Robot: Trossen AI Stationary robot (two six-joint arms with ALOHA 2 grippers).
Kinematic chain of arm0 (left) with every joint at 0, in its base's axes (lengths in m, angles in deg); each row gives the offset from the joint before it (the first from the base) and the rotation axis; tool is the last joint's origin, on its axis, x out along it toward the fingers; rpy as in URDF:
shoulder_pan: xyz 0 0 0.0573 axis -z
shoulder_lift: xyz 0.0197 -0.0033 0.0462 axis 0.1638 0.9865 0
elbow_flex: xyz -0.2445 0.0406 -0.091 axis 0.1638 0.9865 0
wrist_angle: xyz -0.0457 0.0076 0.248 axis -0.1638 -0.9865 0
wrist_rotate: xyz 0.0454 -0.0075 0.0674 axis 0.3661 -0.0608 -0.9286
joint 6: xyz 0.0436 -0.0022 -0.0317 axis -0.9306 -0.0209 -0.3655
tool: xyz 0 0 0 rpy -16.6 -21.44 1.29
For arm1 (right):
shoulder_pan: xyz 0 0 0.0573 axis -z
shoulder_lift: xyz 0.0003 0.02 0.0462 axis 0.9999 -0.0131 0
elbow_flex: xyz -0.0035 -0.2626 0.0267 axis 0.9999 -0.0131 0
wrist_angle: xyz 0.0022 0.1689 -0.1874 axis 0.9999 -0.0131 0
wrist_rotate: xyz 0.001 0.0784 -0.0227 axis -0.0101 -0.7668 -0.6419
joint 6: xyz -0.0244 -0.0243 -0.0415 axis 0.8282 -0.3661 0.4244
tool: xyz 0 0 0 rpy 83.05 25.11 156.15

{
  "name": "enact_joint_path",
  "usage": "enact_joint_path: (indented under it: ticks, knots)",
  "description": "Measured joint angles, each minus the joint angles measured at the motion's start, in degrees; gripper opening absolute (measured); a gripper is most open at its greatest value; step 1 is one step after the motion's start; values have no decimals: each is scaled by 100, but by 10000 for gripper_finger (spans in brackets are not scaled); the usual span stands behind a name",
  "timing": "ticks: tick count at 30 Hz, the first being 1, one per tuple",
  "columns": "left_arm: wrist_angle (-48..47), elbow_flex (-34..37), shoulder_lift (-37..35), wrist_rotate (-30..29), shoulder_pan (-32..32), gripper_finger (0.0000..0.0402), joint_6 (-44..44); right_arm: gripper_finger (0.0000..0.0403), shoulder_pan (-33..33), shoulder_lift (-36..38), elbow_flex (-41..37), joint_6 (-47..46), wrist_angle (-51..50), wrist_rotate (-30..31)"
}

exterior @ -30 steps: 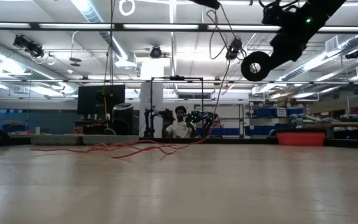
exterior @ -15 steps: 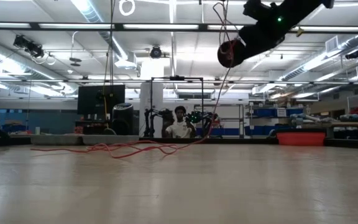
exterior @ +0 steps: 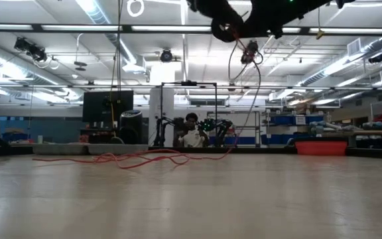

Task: Coil cords
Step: Coil the red wire on the black spool

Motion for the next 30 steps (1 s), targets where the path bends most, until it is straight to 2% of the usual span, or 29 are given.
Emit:
enact_joint_path:
  ticks: [7,16,24,30]
  knots:
    - [0,394,1,-118,-151,0,385,0,-157,198,0,1,39,-250]
    - [-302,466,-3,-1299,-104,0,226,0,-280,877,0,-44,-618,-220]
    - [-159,431,-207,-1454,-275,0,-344,0,-475,1209,0,-336,-1290,-276]
    - [-56,339,-207,-1286,-372,4,-497,0,-653,1144,0,-343,-1424,-388]
